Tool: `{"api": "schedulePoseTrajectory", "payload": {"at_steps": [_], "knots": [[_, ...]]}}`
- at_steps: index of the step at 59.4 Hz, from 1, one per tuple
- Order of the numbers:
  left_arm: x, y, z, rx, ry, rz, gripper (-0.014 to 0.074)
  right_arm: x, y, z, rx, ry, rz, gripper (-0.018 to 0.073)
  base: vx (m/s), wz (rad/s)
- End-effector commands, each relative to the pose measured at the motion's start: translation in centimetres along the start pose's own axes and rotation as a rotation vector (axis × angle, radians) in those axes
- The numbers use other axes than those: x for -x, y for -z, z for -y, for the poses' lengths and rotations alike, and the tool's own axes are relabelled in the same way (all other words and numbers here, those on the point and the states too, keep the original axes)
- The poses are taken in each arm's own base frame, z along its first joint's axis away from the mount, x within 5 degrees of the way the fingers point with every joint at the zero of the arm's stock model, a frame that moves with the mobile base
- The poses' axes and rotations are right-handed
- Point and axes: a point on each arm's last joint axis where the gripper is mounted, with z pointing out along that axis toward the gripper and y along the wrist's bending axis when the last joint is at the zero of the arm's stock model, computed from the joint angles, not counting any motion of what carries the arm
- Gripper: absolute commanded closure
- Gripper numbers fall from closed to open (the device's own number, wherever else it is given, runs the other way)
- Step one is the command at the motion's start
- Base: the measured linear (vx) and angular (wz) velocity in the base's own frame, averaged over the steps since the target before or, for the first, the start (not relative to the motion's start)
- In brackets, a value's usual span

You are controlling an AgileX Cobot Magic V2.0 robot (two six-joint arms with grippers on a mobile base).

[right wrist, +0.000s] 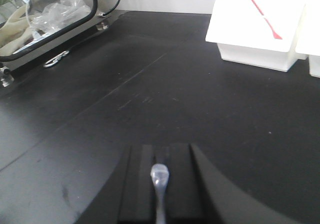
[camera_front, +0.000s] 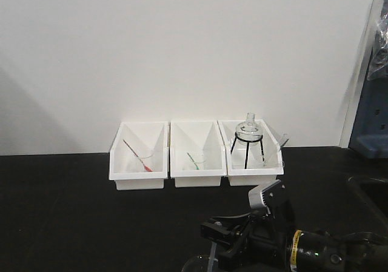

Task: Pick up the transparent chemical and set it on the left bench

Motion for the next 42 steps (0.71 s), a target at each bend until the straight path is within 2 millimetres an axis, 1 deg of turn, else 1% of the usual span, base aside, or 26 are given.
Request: {"api": "schedulePoseTrajectory", "payload": {"at_steps": [1,7,12,16,22,27,31,33,37,41,42], "knots": [[0.3,0.1,0.0,0.002,0.009,0.081,0.0600,2.7,0.5,-0.9,0.053,0.049,0.117,0.0218,0.00,0.00],[0.3,0.1,0.0,0.002,0.009,0.081,0.0600,2.7,0.5,-0.9,0.052,0.065,0.118,0.0091,0.00,0.00],[0.3,0.1,0.0,0.002,0.009,0.081,0.0600,2.7,0.5,-0.9,0.051,0.066,0.117,0.0029,0.00,0.00],[0.3,0.1,0.0,0.002,0.009,0.081,0.0600,2.7,0.5,-0.9,0.050,0.066,0.116,0.0010,0.00,0.00],[0.3,0.1,0.0,0.002,0.009,0.081,0.0600,3.0,0.7,-1.0,0.034,0.075,0.118,0.0024,0.00,0.00],[0.3,0.1,0.0,0.002,0.009,0.081,0.0600,3.8,1.3,-1.2,-0.012,0.099,0.112,0.0070,0.00,0.00],[0.3,0.1,0.0,0.002,0.009,0.081,0.0600,4.6,2.1,-1.4,-0.072,0.119,0.103,0.0139,0.00,0.00],[0.3,0.1,0.0,0.002,0.009,0.081,0.0600,4.9,2.5,-1.4,-0.104,0.127,0.097,0.0189,0.00,0.00],[0.3,0.1,0.0,0.002,0.009,0.081,0.0600,6.1,3.8,-1.6,-0.210,0.148,0.080,0.0321,0.00,0.00],[0.3,0.1,0.0,0.002,0.009,0.081,0.0600,7.4,5.6,-2.0,-0.325,0.158,0.075,0.0460,0.00,0.00],[0.3,0.1,0.0,0.002,0.009,0.081,0.0600,7.8,6.2,-2.2,-0.357,0.156,0.080,0.0507,0.00,0.00]]}}
